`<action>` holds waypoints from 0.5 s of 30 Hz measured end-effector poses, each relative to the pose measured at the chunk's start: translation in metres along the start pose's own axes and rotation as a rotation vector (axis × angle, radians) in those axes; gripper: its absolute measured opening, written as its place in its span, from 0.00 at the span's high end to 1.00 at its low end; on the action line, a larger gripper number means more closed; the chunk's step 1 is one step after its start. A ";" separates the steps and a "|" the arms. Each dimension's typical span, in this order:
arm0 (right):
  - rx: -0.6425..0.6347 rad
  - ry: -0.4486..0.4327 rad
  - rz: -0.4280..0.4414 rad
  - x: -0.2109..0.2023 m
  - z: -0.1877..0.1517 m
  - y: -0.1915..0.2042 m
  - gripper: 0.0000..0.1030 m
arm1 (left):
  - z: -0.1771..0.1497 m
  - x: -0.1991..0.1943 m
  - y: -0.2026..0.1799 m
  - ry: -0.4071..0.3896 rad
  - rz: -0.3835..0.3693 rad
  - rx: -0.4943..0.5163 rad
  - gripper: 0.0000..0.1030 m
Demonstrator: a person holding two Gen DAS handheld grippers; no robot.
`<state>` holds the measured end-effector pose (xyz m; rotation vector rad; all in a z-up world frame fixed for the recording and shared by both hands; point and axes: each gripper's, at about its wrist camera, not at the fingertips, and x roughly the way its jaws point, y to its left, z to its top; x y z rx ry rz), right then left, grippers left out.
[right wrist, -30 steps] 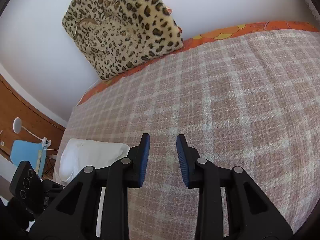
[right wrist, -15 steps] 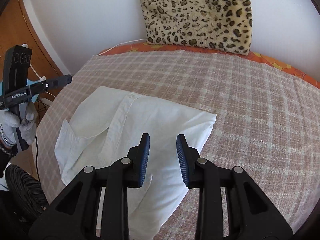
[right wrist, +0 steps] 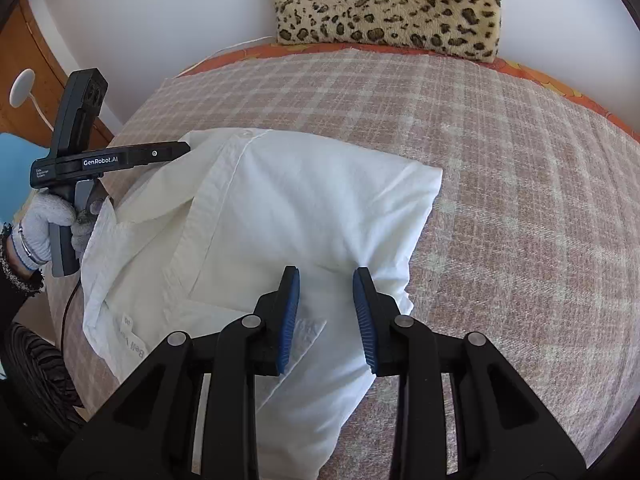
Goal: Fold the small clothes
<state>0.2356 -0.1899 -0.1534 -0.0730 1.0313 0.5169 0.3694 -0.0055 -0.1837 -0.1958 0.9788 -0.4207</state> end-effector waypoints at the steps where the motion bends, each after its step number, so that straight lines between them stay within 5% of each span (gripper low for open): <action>1: -0.003 0.002 0.001 0.000 -0.001 0.000 0.70 | -0.001 -0.001 -0.004 0.000 0.017 0.024 0.64; 4: 0.027 0.005 0.042 -0.009 0.003 -0.006 0.70 | 0.000 -0.013 -0.002 0.000 0.014 0.012 0.64; 7: 0.140 -0.044 0.108 -0.032 0.000 -0.023 0.68 | -0.001 -0.036 0.009 -0.021 -0.066 -0.078 0.67; 11: 0.288 -0.058 0.188 -0.046 -0.010 -0.050 0.40 | -0.015 -0.056 0.014 0.006 -0.215 -0.194 0.51; 15: 0.388 0.004 0.267 -0.033 -0.023 -0.066 0.37 | -0.036 -0.057 0.024 0.044 -0.328 -0.327 0.46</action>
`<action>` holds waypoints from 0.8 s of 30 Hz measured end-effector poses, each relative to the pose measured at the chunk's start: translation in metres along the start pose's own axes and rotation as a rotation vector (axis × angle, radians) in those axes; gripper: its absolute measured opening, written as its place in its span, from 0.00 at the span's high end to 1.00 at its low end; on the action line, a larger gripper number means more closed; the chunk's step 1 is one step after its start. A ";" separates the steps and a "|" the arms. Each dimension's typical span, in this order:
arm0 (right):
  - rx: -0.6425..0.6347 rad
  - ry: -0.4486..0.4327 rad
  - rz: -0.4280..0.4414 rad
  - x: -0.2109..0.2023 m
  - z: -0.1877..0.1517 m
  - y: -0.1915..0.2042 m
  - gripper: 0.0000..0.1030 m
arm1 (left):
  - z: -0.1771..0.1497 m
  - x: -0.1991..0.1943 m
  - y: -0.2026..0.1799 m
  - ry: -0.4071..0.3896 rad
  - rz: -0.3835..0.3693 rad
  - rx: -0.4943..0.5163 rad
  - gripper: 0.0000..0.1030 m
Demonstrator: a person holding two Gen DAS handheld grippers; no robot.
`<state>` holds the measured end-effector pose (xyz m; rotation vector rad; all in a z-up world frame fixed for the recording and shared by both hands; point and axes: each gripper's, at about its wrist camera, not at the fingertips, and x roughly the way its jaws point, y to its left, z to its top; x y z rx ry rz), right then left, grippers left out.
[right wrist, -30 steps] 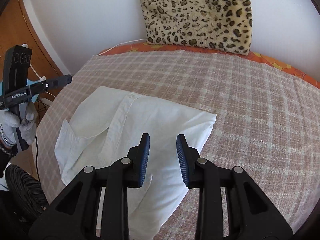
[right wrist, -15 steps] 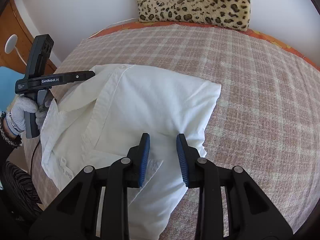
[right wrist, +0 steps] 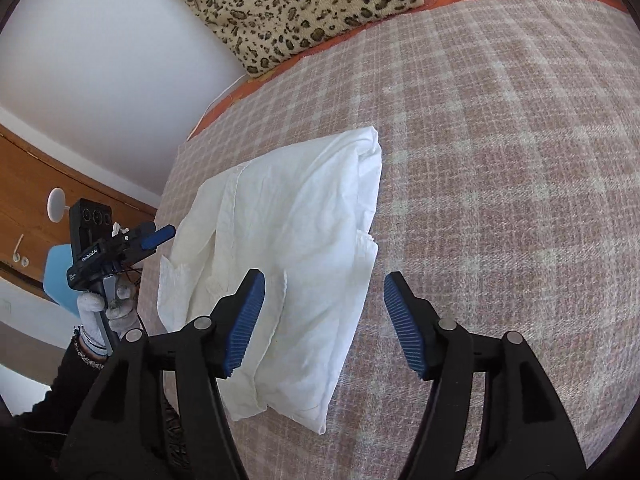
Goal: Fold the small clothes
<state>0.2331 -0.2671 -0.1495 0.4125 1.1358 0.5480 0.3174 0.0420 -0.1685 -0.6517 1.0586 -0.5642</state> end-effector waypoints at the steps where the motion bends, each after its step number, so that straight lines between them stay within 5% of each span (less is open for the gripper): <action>1: 0.022 0.004 0.010 0.003 -0.002 -0.005 0.37 | -0.003 0.002 0.004 0.016 -0.025 -0.038 0.46; 14: 0.185 -0.011 0.166 0.011 -0.013 -0.039 0.33 | -0.021 0.028 0.033 0.089 -0.140 -0.197 0.46; 24: 0.199 -0.028 0.262 0.023 -0.012 -0.033 0.35 | -0.019 0.041 0.016 0.075 -0.144 -0.105 0.49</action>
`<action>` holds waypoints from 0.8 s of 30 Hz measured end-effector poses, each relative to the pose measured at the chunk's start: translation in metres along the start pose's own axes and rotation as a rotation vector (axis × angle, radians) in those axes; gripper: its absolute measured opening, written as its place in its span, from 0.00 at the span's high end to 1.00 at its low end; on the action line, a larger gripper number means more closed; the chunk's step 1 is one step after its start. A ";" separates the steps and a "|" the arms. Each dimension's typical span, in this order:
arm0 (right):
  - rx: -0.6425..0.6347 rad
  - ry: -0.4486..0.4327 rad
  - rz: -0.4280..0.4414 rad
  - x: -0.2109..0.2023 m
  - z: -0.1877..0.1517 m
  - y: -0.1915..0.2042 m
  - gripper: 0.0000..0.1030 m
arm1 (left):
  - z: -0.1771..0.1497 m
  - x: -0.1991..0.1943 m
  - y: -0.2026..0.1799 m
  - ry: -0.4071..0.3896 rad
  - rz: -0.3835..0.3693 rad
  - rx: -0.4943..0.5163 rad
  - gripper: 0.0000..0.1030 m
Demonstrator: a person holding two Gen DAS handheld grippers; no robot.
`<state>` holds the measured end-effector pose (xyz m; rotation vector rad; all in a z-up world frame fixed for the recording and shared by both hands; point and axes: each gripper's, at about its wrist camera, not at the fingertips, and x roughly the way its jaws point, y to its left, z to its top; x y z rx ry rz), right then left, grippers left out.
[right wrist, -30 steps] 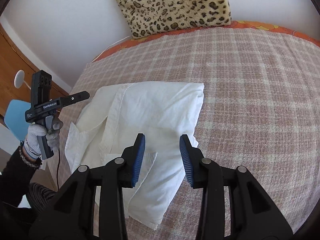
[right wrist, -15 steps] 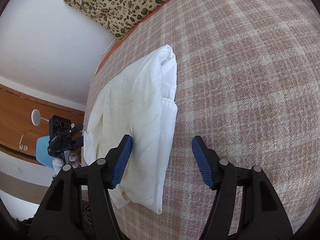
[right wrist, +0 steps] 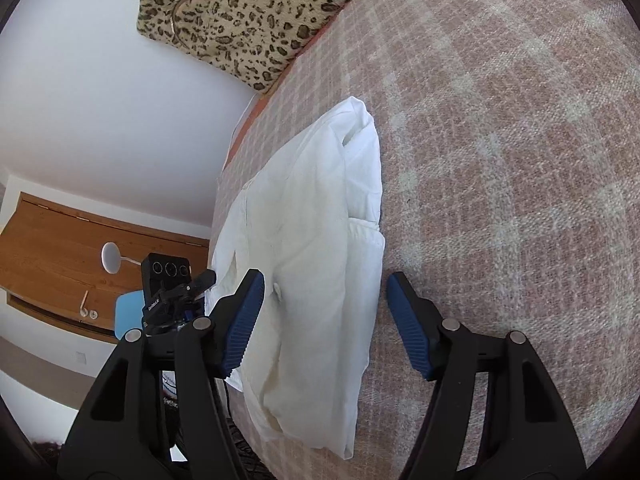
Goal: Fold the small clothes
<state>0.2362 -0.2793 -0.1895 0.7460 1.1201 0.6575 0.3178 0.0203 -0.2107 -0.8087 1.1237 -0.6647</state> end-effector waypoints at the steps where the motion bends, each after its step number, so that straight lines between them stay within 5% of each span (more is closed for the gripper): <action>1: -0.009 0.014 0.017 0.004 -0.002 0.003 0.37 | 0.000 0.001 -0.001 0.000 0.003 0.010 0.49; 7: -0.040 0.007 0.041 0.011 -0.008 0.013 0.40 | 0.001 0.006 0.003 -0.001 0.006 0.001 0.66; 12: -0.033 -0.021 0.006 0.008 -0.013 0.008 0.57 | 0.002 0.010 0.002 -0.003 0.012 0.001 0.78; 24: -0.182 -0.030 -0.130 0.007 -0.015 0.048 0.84 | -0.004 0.007 -0.028 -0.031 0.070 0.113 0.86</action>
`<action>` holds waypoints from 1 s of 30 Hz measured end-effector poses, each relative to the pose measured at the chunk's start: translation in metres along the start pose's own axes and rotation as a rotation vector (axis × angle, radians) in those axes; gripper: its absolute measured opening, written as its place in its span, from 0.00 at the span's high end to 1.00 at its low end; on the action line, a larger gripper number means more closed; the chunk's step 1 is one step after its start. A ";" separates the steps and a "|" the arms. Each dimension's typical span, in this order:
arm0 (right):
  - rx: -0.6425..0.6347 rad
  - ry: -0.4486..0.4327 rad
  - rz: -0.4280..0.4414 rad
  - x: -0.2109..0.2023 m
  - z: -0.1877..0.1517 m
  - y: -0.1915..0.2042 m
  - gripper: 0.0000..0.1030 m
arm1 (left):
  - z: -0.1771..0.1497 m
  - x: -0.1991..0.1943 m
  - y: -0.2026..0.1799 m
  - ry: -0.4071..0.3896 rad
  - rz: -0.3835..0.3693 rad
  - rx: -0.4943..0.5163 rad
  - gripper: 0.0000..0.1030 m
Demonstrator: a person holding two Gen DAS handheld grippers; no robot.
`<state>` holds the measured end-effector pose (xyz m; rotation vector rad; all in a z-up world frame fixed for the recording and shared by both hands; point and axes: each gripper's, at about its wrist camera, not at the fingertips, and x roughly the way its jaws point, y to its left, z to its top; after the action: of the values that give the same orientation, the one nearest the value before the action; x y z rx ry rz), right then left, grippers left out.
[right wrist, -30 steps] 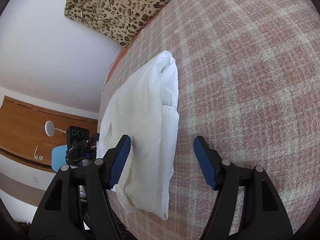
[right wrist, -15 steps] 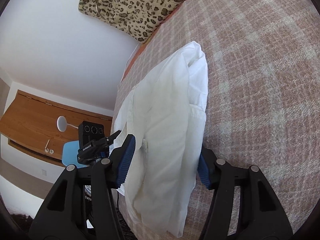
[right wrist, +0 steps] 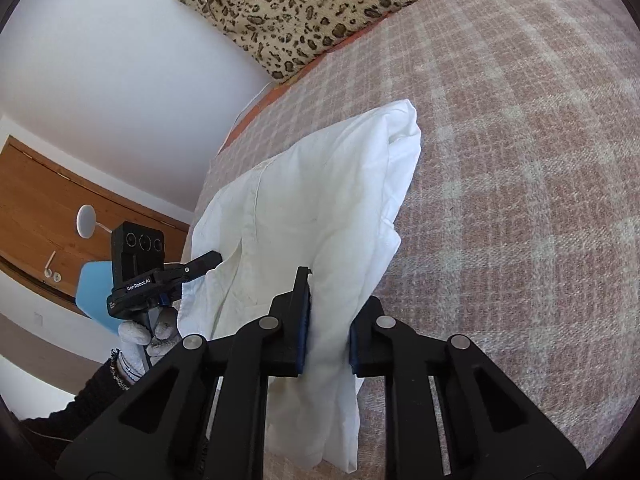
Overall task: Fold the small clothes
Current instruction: 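Grasp the shirt bundle edge with both tools and fold it over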
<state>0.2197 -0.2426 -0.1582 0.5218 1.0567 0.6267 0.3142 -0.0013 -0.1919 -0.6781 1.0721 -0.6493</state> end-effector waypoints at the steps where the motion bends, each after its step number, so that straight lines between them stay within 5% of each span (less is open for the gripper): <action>1: -0.022 -0.005 -0.013 -0.003 0.001 0.006 0.85 | 0.000 -0.002 -0.006 -0.006 0.004 0.021 0.86; 12: -0.169 -0.125 -0.124 -0.080 0.028 0.023 0.86 | 0.017 0.023 -0.083 -0.013 -0.055 0.192 0.87; 24: -0.225 -0.172 -0.380 -0.172 0.051 -0.031 0.86 | 0.029 0.134 -0.176 0.071 -0.099 0.344 0.87; 30: -0.275 -0.189 -0.535 -0.214 0.089 -0.056 0.86 | 0.043 0.193 -0.230 0.082 -0.096 0.447 0.87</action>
<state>0.2375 -0.4399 -0.0254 0.0450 0.8628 0.2344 0.3860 -0.2843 -0.1099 -0.3175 0.9295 -0.9697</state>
